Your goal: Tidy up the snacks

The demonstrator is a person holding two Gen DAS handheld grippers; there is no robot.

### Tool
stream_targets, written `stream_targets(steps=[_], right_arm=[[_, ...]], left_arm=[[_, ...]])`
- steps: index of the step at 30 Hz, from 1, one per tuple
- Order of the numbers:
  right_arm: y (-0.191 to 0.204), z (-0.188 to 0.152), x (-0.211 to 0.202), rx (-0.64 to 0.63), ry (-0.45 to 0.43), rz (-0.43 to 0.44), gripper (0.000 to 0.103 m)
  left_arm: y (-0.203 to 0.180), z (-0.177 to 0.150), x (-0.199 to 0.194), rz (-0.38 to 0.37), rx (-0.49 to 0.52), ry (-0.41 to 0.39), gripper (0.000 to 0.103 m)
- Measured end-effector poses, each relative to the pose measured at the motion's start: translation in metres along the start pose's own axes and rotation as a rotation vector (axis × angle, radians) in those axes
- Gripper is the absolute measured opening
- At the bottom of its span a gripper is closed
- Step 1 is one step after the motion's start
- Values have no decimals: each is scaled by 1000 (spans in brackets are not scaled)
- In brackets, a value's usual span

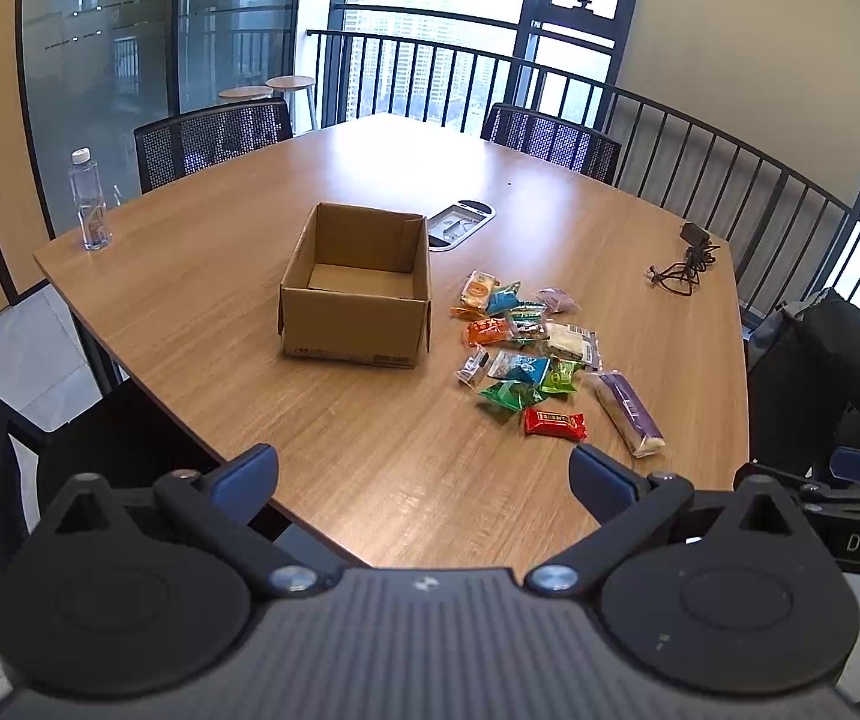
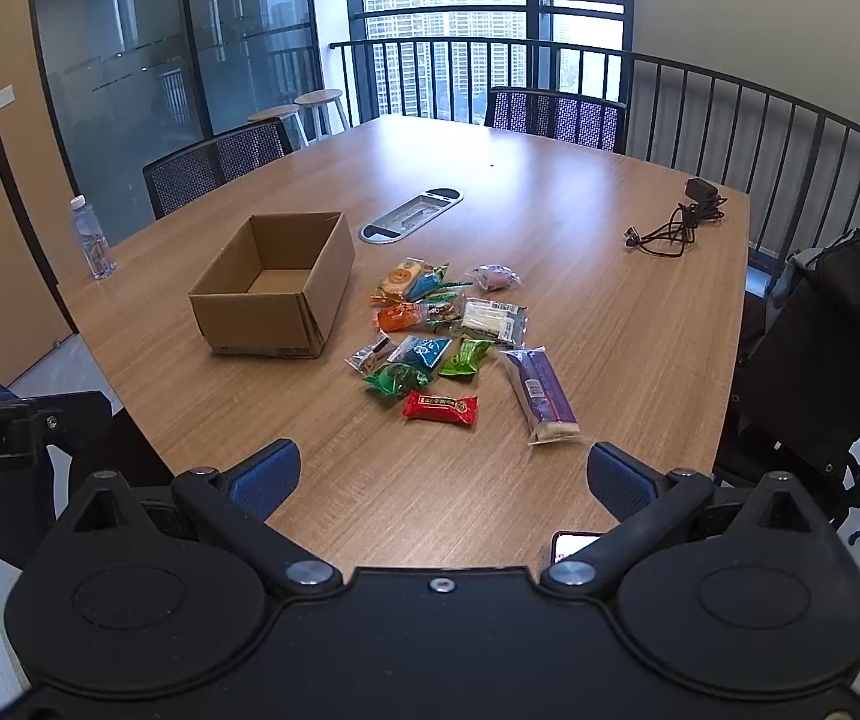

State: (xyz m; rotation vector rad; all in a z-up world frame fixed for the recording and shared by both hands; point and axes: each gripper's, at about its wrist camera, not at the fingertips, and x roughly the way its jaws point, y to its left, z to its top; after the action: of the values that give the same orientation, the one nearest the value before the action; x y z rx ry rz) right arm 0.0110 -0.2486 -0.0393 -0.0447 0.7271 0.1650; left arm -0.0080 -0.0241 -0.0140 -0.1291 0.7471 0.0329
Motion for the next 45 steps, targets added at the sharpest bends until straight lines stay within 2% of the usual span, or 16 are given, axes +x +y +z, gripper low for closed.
stream_targets(steps=[13, 31, 40, 45], right_arm=[[-2, 0, 1, -3, 6, -1, 103], [-7, 1, 6, -1, 26, -8, 103], [-18, 1, 5, 15, 16, -12, 103], [-22, 1, 5, 32, 18, 25, 103]], left_arm=[[0, 0, -1, 11, -1, -11, 101], [-5, 3, 4, 12, -11, 16, 102], [-11, 2, 0, 20, -2, -1, 102], [-13, 2, 0, 22, -2, 0, 102]])
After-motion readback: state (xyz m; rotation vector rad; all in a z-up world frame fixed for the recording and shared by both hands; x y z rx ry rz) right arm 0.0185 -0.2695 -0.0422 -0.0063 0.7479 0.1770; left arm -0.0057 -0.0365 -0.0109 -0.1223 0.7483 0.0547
